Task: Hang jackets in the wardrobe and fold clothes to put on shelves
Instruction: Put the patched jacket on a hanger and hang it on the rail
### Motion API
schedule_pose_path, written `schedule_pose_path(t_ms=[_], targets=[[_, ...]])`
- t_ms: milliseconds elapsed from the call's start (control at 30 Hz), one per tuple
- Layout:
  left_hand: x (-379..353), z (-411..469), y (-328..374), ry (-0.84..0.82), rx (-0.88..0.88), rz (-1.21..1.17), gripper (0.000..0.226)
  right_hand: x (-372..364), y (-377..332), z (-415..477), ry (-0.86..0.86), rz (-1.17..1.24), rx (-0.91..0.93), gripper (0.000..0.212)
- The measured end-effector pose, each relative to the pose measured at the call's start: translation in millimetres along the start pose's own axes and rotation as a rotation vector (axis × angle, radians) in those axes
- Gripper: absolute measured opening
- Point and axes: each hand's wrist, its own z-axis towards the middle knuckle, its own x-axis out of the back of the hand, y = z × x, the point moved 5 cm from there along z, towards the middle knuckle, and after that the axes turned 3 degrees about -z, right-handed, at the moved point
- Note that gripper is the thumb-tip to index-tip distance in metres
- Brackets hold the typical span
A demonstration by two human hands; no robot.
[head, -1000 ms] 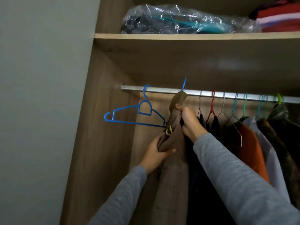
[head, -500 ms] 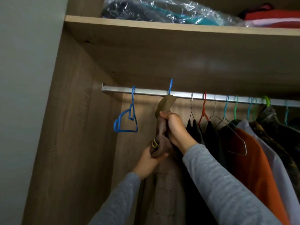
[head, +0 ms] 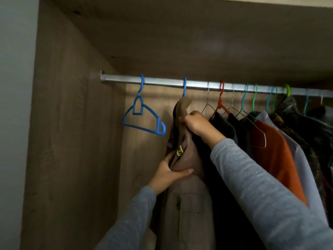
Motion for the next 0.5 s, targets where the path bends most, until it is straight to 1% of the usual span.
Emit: schedule_pose_path(t_ms=[67, 100, 167, 200, 267, 333, 367, 433, 500], targets=[[5, -9, 3, -0.046, 0.094, -0.182, 0.062, 4, -13, 1, 0.059, -0.219, 0.077, 0.042], [7, -14, 4, -0.098, 0.146, -0.284, 0.058, 8, -20, 1, 0.105, -0.248, 0.127, 0.040], [13, -25, 7, -0.209, 0.241, -0.492, 0.049, 10, -41, 0, 0.190, -0.168, 0.226, 0.034], [17, -30, 7, -0.248, 0.276, -0.594, 0.050, 10, -52, 0, 0.212, -0.104, 0.271, 0.033], [30, -29, 3, -0.273, 0.307, -0.749, 0.067, 0, -75, 2, 0.178, -0.060, 0.327, 0.033], [48, -18, 1, -0.212, 0.328, -0.827, 0.082, -13, -96, 1, 0.074, -0.141, 0.355, 0.032], [58, -9, 0, -0.145, 0.328, -0.840, 0.083, -20, -103, -1, 0.004, -0.199, 0.355, 0.033], [79, 9, 6, 0.013, 0.311, -0.873, 0.078, -34, -112, -7, -0.146, -0.323, 0.331, 0.036], [95, 24, 22, 0.113, 0.262, -0.945, 0.068, -48, -112, -12, -0.253, -0.405, 0.304, 0.025]])
